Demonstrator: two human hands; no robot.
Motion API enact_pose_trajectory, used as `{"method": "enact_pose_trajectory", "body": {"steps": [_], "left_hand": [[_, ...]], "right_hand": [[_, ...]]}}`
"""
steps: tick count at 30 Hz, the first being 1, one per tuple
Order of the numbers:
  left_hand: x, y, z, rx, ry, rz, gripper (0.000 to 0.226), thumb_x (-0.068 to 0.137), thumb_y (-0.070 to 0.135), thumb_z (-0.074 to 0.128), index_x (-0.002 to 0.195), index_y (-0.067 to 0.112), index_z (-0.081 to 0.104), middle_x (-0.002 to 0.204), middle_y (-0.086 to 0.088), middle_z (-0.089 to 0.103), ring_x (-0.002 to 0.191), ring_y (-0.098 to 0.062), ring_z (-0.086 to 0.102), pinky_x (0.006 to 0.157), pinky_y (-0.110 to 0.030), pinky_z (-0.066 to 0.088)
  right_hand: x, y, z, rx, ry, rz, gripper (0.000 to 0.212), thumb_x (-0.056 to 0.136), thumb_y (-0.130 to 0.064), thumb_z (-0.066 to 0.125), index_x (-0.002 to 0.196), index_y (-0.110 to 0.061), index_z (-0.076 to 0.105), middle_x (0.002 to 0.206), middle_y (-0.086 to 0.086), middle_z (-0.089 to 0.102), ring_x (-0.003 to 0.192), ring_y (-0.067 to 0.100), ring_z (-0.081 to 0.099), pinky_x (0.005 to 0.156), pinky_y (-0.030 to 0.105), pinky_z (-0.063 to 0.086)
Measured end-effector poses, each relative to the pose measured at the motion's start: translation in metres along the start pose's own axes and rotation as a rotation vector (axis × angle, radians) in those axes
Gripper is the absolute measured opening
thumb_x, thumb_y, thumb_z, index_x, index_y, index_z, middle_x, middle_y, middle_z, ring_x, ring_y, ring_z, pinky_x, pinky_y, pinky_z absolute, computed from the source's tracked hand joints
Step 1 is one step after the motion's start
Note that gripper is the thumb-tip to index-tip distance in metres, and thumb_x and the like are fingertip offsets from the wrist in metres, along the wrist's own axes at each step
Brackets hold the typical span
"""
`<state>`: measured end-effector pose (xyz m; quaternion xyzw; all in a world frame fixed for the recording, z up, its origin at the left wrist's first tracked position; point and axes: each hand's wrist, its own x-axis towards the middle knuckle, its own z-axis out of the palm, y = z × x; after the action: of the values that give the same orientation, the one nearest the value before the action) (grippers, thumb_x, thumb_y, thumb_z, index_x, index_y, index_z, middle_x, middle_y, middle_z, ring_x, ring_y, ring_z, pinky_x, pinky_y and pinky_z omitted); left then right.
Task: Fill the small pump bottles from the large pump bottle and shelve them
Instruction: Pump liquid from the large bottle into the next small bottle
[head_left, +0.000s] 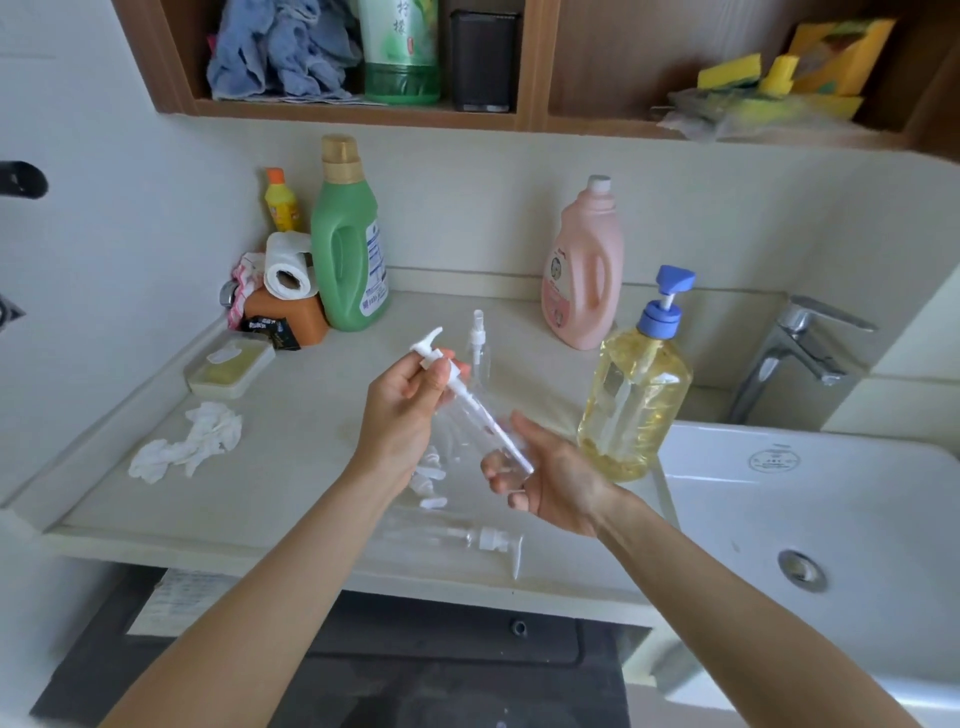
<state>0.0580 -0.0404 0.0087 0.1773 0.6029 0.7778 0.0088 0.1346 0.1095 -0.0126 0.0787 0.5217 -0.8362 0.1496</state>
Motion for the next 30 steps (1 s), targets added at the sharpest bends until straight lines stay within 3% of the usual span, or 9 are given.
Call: {"method": "enact_pose_trajectory", "body": {"steps": [3,6,9,11,13,17,20,25,30], "left_hand": [[0.001,-0.001,0.014,-0.013,-0.018,0.009,0.008,0.092,0.016,0.054,0.093,0.014,0.062,0.078,0.011,0.073,0.085,-0.004,0.068,0.085,-0.023,0.053],[0.0,-0.005,0.025,-0.019,-0.035,-0.002,0.009,0.09,0.019,0.055,0.094,0.015,0.062,0.08,0.01,0.073,0.086,-0.004,0.068,0.079,-0.019,0.053],[0.0,-0.009,0.033,-0.044,-0.025,-0.031,0.012,0.096,0.013,0.05,0.094,0.015,0.061,0.079,0.01,0.073,0.085,-0.005,0.068,0.084,-0.025,0.054],[0.001,-0.011,0.036,-0.031,-0.013,-0.033,0.012,0.096,0.013,0.049,0.095,0.016,0.061,0.08,0.01,0.073,0.085,-0.008,0.068,0.087,-0.029,0.052],[0.001,-0.014,0.039,-0.014,-0.008,-0.031,0.011,0.095,0.017,0.05,0.095,0.016,0.061,0.082,0.009,0.074,0.087,-0.009,0.068,0.089,-0.03,0.051],[0.002,-0.019,0.04,0.024,0.005,-0.04,0.013,0.094,0.026,0.05,0.096,0.02,0.061,0.086,0.011,0.074,0.092,-0.01,0.065,0.092,-0.035,0.046],[0.001,-0.021,0.043,0.062,-0.027,-0.059,0.022,0.085,0.04,0.052,0.097,0.023,0.06,0.09,0.014,0.073,0.097,-0.01,0.063,0.089,-0.037,0.045],[0.007,-0.022,0.043,0.087,-0.025,-0.058,0.019,0.094,0.04,0.051,0.097,0.024,0.061,0.092,0.013,0.073,0.091,-0.012,0.06,0.082,-0.033,0.04],[0.01,-0.022,0.046,0.067,-0.102,-0.083,0.024,0.086,0.039,0.052,0.097,0.019,0.06,0.091,0.011,0.073,0.083,-0.009,0.06,0.077,-0.029,0.045]], "right_hand": [[-0.004,-0.005,-0.016,0.11,-0.002,-0.047,0.027,0.088,-0.022,0.067,0.106,-0.017,0.048,0.081,0.007,0.059,0.067,0.017,0.064,0.057,0.025,0.057],[-0.006,-0.006,-0.026,0.156,0.048,0.012,0.026,0.097,-0.032,0.046,0.114,-0.013,0.048,0.074,0.012,0.064,0.055,0.017,0.062,0.046,0.023,0.052],[-0.006,-0.005,-0.037,0.14,0.044,-0.075,0.025,0.082,-0.021,0.064,0.102,-0.015,0.051,0.086,0.012,0.063,0.065,0.017,0.062,0.055,0.024,0.053],[-0.006,-0.006,-0.043,0.134,0.039,0.004,0.021,0.087,-0.029,0.061,0.101,-0.015,0.057,0.086,0.012,0.065,0.063,0.016,0.063,0.052,0.023,0.053],[-0.009,-0.007,-0.049,0.104,0.044,0.091,0.038,0.096,-0.045,0.043,0.108,-0.013,0.058,0.073,0.012,0.065,0.049,0.014,0.057,0.041,0.019,0.045],[-0.01,-0.003,-0.058,0.042,-0.041,0.014,0.054,0.078,-0.043,0.073,0.119,-0.018,0.048,0.083,0.005,0.062,0.064,0.012,0.057,0.05,0.02,0.047],[-0.011,-0.003,-0.06,0.066,-0.002,0.088,0.04,0.097,-0.049,0.042,0.112,-0.015,0.059,0.076,0.008,0.062,0.056,0.012,0.053,0.046,0.02,0.041],[-0.008,-0.002,-0.071,-0.036,-0.094,0.016,0.054,0.074,-0.05,0.074,0.118,-0.021,0.062,0.095,0.006,0.063,0.07,0.012,0.051,0.053,0.02,0.043],[-0.011,-0.005,-0.069,-0.183,-0.132,0.055,0.053,0.081,-0.053,0.059,0.118,-0.015,0.06,0.082,0.001,0.06,0.061,0.008,0.04,0.05,0.016,0.031]]}}
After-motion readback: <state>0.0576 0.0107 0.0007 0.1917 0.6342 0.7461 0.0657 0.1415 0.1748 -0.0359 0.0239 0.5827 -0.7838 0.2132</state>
